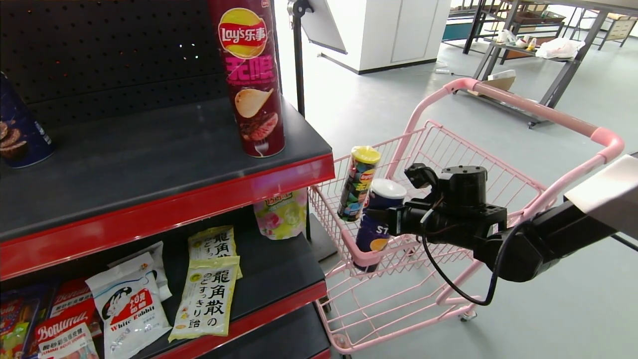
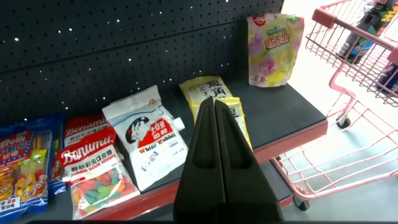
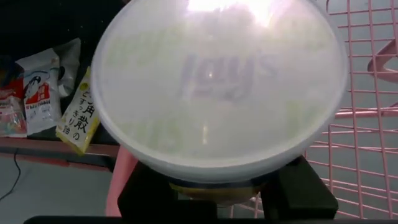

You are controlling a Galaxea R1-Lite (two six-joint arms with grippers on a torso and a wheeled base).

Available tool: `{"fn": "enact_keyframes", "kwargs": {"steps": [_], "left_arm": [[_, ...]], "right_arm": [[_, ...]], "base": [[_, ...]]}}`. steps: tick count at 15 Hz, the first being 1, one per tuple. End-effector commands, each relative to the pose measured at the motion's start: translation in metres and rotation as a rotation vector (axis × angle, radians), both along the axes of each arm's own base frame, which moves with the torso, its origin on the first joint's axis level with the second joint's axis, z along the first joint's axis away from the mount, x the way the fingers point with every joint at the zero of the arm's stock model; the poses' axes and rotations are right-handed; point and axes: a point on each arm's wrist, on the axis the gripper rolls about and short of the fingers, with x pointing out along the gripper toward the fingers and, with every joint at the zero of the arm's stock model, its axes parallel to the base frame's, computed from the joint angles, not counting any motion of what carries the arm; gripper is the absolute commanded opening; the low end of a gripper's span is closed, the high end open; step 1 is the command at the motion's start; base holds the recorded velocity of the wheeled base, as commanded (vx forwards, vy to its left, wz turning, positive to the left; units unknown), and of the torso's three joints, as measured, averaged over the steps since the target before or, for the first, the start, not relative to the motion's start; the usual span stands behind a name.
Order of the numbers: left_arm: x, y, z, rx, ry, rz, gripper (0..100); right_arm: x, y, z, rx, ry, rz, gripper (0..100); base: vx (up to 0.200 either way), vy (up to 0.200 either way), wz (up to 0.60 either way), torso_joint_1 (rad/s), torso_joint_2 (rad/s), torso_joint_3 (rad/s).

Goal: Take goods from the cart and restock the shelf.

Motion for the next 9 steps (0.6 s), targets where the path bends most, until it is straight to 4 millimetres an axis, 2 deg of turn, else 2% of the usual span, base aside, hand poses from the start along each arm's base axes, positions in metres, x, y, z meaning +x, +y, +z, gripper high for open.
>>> {"fn": "enact_keyframes", "kwargs": {"steps": [1, 6, 8, 9], "left_arm": [[0.000, 0.000, 0.000, 0.000, 0.001, 0.000, 0], [0.000, 0.000, 0.000, 0.000, 0.001, 0.001, 0], [0.000, 0.000, 0.000, -0.001, 0.001, 0.000, 0], [0.000, 0.000, 0.000, -0.001, 0.001, 0.001, 0]], "right_arm": [[-0.014, -0.010, 0.040, 0.026, -0.094, -0.011, 0], [-0.056, -0.034, 0.152, 0.064, -0.320, -0.023, 0], [-0.076, -0.047, 0.173, 0.043, -0.367, -0.041, 0], [-0.102, -0.061, 0.177, -0.036, -0.361, -0.093, 0]], "base": [[0.000, 0.000, 0.00, 0.000, 0.00, 0.000], [0.000, 0.000, 0.00, 0.000, 0.00, 0.000], [0.000, 0.000, 0.00, 0.000, 0.00, 0.000], [0.000, 0.000, 0.00, 0.000, 0.00, 0.000]]}}
